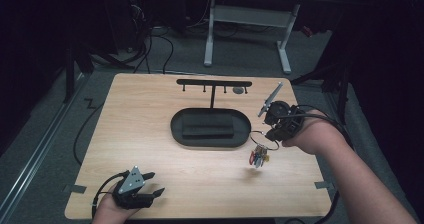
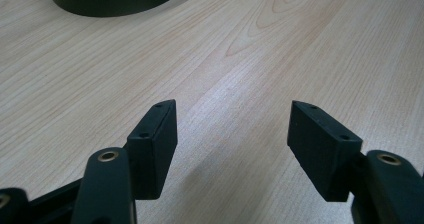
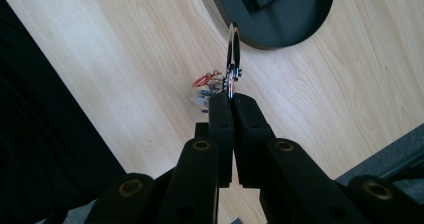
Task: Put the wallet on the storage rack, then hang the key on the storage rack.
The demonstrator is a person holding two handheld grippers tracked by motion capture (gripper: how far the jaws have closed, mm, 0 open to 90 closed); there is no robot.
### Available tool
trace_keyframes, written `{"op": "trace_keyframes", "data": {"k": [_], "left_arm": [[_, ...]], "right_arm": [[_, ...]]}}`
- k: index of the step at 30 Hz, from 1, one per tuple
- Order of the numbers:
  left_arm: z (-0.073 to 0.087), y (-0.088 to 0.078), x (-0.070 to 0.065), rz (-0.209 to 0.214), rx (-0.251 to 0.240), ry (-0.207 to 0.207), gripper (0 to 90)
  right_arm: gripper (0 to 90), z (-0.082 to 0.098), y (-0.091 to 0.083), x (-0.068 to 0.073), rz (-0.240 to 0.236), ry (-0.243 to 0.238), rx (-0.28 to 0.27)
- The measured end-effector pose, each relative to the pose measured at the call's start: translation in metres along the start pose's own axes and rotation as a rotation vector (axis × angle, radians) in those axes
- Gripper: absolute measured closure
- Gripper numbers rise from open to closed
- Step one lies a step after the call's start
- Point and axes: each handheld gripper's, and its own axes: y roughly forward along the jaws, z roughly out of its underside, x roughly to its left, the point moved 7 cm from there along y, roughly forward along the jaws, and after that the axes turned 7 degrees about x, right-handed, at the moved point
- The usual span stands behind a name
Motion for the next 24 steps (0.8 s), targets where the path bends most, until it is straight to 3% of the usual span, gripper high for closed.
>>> {"op": "trace_keyframes", "data": {"k": [11, 24], "left_arm": [[0.0, 0.001, 0.0, 0.007, -0.001, 0.001, 37.1], [0.005, -0.006, 0.004, -0.014, -0.006, -0.02, 37.0]], "right_arm": [[88.0, -0.022, -0.007, -0.008, 0.018, 0.014, -0.014], [88.1, -0.039, 0.006, -0.033, 0.03, 0.052, -0.032]]}}
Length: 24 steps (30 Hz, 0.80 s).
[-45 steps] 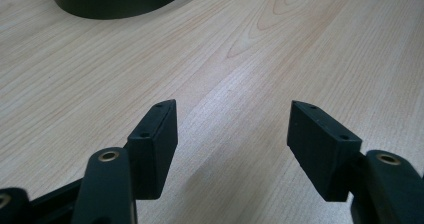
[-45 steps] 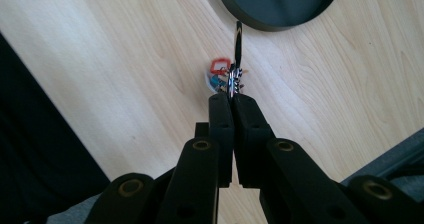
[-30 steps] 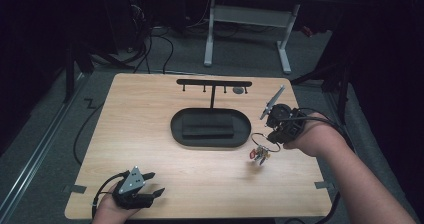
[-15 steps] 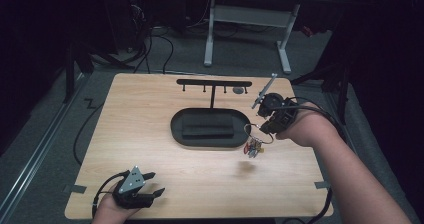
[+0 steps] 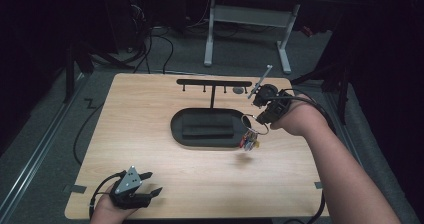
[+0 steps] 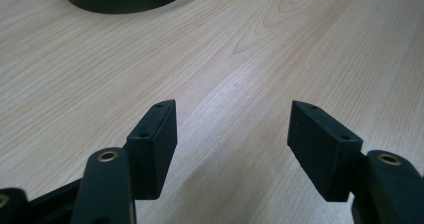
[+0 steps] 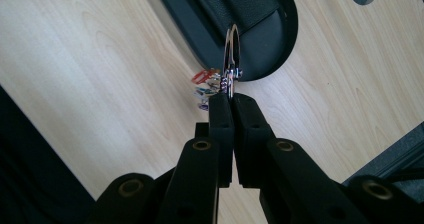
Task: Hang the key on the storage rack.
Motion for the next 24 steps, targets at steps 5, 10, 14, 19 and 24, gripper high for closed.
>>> {"op": "trace_keyframes", "data": {"k": [5, 10, 14, 19, 24], "left_arm": [[0.004, -0.005, 0.003, -0.015, -0.007, -0.017, 37.0], [0.006, -0.009, 0.005, -0.028, -0.016, -0.032, 37.3], [0.005, -0.009, 0.004, -0.03, -0.019, -0.032, 37.1], [0.005, -0.009, 0.006, -0.022, -0.021, -0.044, 37.0], [0.003, -0.01, 0.004, -0.013, -0.038, -0.048, 37.1]], "right_arm": [[88.1, -0.007, 0.008, -0.012, 0.006, 0.022, 0.008], [88.1, -0.017, 0.012, -0.026, 0.003, 0.043, 0.0], [88.1, -0.023, 0.013, -0.032, 0.004, 0.051, -0.008], [88.1, -0.031, 0.017, -0.044, 0.012, 0.055, -0.012], [88.2, -0.04, 0.02, -0.053, 0.008, 0.062, -0.018]]}}
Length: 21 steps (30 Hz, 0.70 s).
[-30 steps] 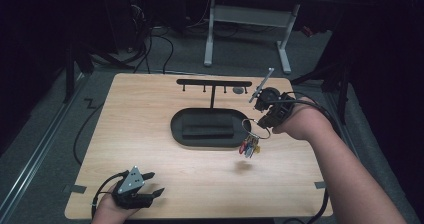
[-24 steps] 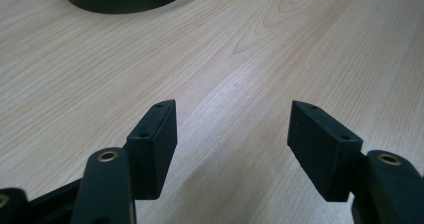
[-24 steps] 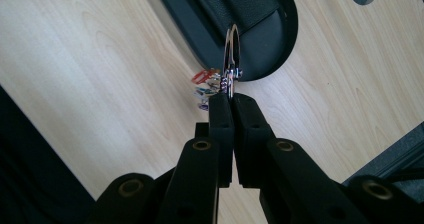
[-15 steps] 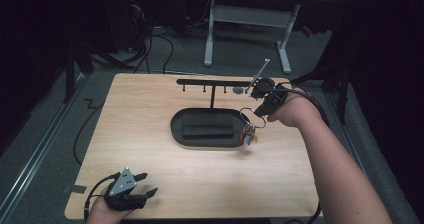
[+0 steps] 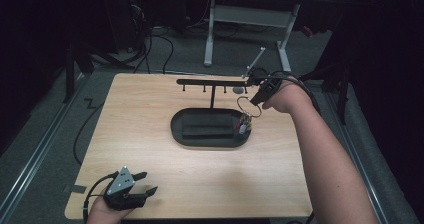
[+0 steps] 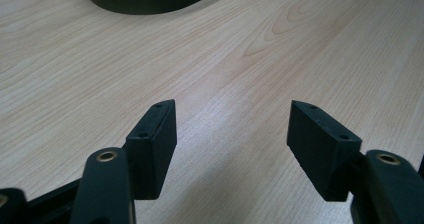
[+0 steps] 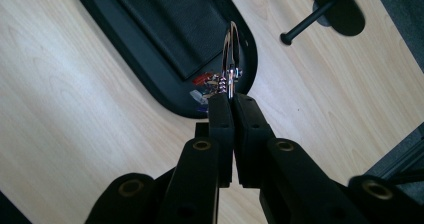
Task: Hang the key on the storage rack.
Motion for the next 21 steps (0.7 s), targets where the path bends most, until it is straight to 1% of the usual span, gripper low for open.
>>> {"op": "trace_keyframes", "data": {"k": [3, 5, 7, 9, 12, 14, 16, 21], "left_arm": [[0.0, 0.0, 0.0, 0.0, 0.003, 0.003, 37.1], [0.001, 0.0, 0.0, 0.002, 0.003, 0.0, 37.1], [0.0, 0.0, 0.001, 0.011, -0.004, -0.013, 37.1], [-0.001, 0.001, 0.0, 0.017, -0.006, -0.016, 37.1], [-0.001, 0.003, -0.002, 0.016, 0.001, -0.005, 37.2], [-0.001, 0.003, -0.002, 0.017, 0.007, -0.001, 37.1], [-0.001, 0.003, -0.002, 0.017, 0.006, -0.003, 37.1], [0.0, 0.003, -0.001, 0.015, 0.003, -0.008, 37.2]], "right_arm": [[88.1, -0.005, 0.002, -0.006, 0.0, 0.02, -0.002], [88.1, -0.008, 0.003, -0.009, 0.003, 0.014, 0.0], [88.1, -0.01, 0.003, -0.013, 0.005, 0.022, -0.001], [88.1, -0.012, 0.004, -0.016, 0.006, 0.023, 0.004], [88.1, -0.014, 0.005, -0.023, 0.015, 0.04, 0.004], [88.1, -0.015, 0.005, -0.024, 0.014, 0.039, -0.002], [88.1, -0.016, 0.006, -0.027, 0.012, 0.05, -0.005], [88.1, -0.015, 0.008, -0.031, 0.01, 0.058, -0.005]]}}
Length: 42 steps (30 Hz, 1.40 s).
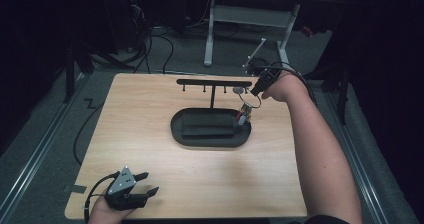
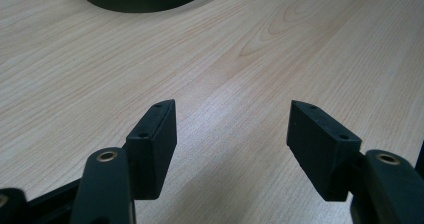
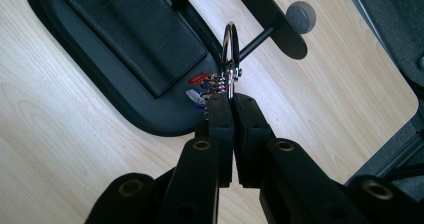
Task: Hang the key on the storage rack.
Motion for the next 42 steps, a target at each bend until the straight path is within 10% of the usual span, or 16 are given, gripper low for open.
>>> {"op": "trace_keyframes", "data": {"k": [27, 42], "left_arm": [[0.0, 0.003, -0.001, 0.004, 0.005, -0.003, 37.3], [-0.001, 0.002, -0.003, 0.009, 0.011, 0.019, 37.0]], "right_arm": [[78.6, -0.007, 0.023, -0.018, 0.019, 0.053, -0.035], [58.4, 0.009, -0.001, 0.008, 0.058, 0.108, -0.14]]}}
